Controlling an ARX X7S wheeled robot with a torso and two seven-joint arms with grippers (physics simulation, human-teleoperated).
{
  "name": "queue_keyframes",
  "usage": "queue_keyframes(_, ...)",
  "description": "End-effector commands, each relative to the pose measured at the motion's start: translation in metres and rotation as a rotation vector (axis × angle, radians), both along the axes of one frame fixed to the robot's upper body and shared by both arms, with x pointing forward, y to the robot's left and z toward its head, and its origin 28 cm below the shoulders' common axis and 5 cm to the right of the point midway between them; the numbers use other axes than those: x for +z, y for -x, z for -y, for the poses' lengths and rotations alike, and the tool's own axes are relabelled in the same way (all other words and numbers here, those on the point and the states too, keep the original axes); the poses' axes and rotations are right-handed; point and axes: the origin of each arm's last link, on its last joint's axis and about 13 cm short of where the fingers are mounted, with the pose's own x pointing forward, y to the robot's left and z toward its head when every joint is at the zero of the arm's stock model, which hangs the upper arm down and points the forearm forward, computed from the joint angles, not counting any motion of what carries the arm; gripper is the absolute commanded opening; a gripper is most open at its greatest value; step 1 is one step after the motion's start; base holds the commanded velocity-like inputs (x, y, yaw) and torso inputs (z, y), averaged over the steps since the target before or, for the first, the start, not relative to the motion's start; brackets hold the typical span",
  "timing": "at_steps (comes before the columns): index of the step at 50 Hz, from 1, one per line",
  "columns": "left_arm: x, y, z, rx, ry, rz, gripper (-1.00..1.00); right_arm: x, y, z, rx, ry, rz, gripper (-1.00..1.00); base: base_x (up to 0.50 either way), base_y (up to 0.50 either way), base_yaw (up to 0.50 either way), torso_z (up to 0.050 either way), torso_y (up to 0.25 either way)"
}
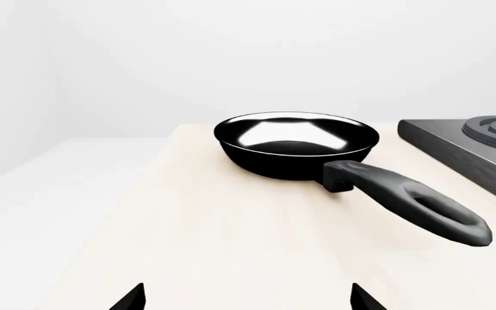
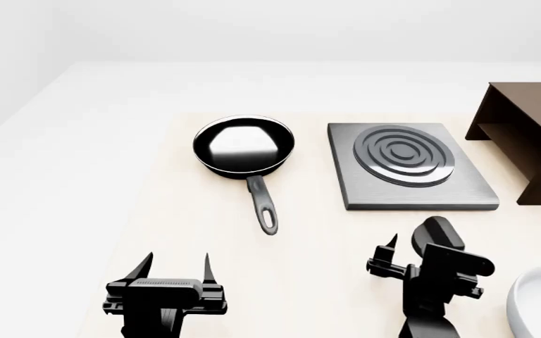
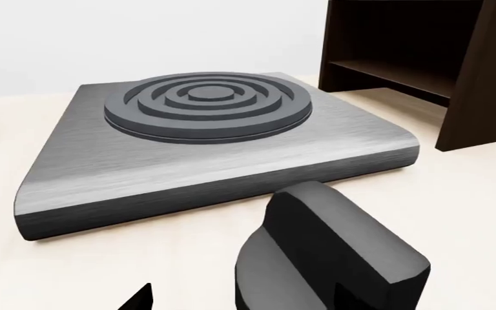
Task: Turn on the stove.
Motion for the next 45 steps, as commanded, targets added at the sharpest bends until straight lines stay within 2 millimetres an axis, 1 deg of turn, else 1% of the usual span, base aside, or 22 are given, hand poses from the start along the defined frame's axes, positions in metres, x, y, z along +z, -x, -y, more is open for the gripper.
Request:
queue_keyframes(1,0.0,0.0,-0.001,0.0,0.002,0.0,1.0,-0.005,-0.007,0.003,-0.02,0.001,-0.018,1.0,0.0,0.0,0.0,0.0,0.0)
queue_keyframes(13,0.001,-0.001,0.0,0.002,0.002,-0.001,1.0,-0.002,-0.002,0.008,-0.053,0.003,-0.011,1.0,0.0,0.0,0.0,0.0,0.0)
queue_keyframes(20,-0.001,-0.001,0.0,0.002,0.0,-0.002,1.0,-0.002,0.003,0.007,-0.051,-0.001,-0.007,1.0,0.0,0.0,0.0,0.0,0.0)
queue_keyframes(24,0.0,-0.001,0.0,0.002,0.0,-0.002,1.0,0.003,0.004,0.004,-0.039,0.006,0.005,1.0,0.0,0.0,0.0,0.0,0.0)
queue_keyframes(29,-0.001,-0.001,0.0,0.002,0.0,-0.001,1.0,0.007,0.0,0.002,-0.035,0.009,0.014,1.0,0.0,0.0,0.0,0.0,0.0)
queue_keyframes(36,-0.001,0.0,0.001,-0.001,-0.002,-0.002,1.0,0.007,-0.008,0.002,-0.037,0.008,0.008,1.0,0.0,0.0,0.0,0.0,0.0)
queue_keyframes(41,0.0,0.0,0.001,-0.002,-0.001,0.0,1.0,0.014,-0.015,0.004,-0.046,-0.009,0.007,1.0,0.0,0.0,0.0,0.0,0.0)
queue_keyframes(45,0.001,0.0,0.0,0.0,0.001,0.003,1.0,0.014,-0.018,0.005,-0.051,-0.017,0.004,1.0,0.0,0.0,0.0,0.0,0.0)
